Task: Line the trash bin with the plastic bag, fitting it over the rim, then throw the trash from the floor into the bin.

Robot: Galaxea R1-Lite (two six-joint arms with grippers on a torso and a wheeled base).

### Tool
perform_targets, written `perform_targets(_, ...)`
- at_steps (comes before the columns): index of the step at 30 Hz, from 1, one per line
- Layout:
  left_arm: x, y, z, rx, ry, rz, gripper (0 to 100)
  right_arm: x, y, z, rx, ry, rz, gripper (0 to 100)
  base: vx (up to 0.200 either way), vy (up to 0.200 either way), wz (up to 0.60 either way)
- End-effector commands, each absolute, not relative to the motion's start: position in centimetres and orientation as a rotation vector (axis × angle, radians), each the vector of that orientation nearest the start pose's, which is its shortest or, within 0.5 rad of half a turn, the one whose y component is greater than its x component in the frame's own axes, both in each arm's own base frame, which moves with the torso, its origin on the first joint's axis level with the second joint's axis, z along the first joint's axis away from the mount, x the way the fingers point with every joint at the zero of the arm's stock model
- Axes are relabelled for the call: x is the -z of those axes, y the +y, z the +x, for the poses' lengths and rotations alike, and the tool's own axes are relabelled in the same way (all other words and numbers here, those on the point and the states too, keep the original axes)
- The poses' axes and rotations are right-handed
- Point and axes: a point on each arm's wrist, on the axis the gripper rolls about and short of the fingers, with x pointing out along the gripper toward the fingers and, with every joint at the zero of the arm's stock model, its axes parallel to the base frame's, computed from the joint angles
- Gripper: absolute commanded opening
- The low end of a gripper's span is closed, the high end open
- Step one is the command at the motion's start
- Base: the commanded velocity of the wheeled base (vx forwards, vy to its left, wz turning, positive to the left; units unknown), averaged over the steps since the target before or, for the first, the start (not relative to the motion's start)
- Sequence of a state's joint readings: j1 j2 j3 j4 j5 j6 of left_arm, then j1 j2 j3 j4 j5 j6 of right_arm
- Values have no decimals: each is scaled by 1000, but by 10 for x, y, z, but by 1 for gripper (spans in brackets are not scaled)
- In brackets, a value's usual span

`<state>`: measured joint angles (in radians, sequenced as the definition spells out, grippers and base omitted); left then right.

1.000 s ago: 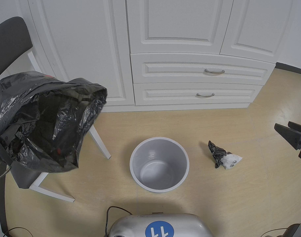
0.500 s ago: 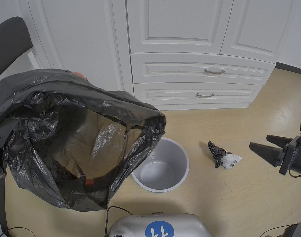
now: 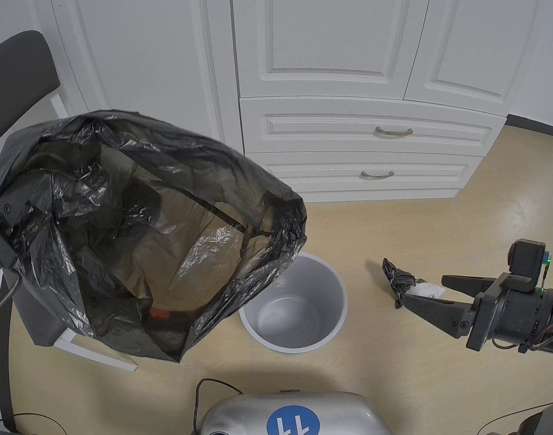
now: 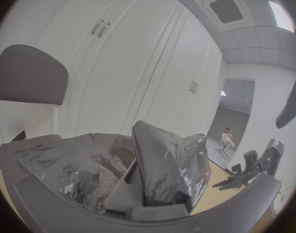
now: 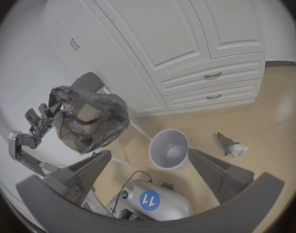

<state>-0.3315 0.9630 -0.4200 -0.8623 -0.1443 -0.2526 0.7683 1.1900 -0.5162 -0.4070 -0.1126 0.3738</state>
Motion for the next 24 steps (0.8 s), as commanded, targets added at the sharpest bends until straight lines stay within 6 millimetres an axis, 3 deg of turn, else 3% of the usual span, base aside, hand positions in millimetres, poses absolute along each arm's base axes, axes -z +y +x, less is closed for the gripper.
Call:
perform_targets(1, -261, -68, 120, 483, -231, -326, 0, -187, 127, 129, -609, 400, 225, 100, 0, 0, 0)
perform_targets(10, -261, -75, 121, 484, -226, -316, 0, -187, 129, 127, -626, 405, 228, 100, 0, 0, 0)
perform_targets(14, -263, -74, 120, 486, -237, -319, 0, -194, 141, 131, -659, 369, 255, 100, 0, 0, 0)
perform_targets(17, -266, -73, 118, 484, -251, -324, 0, -188, 164, 151, -665, 357, 263, 100, 0, 0, 0)
perform_targets(24, -266, -73, 118, 482, -256, -307, 0, -167, 195, 184, -634, 334, 371, 100, 0, 0, 0)
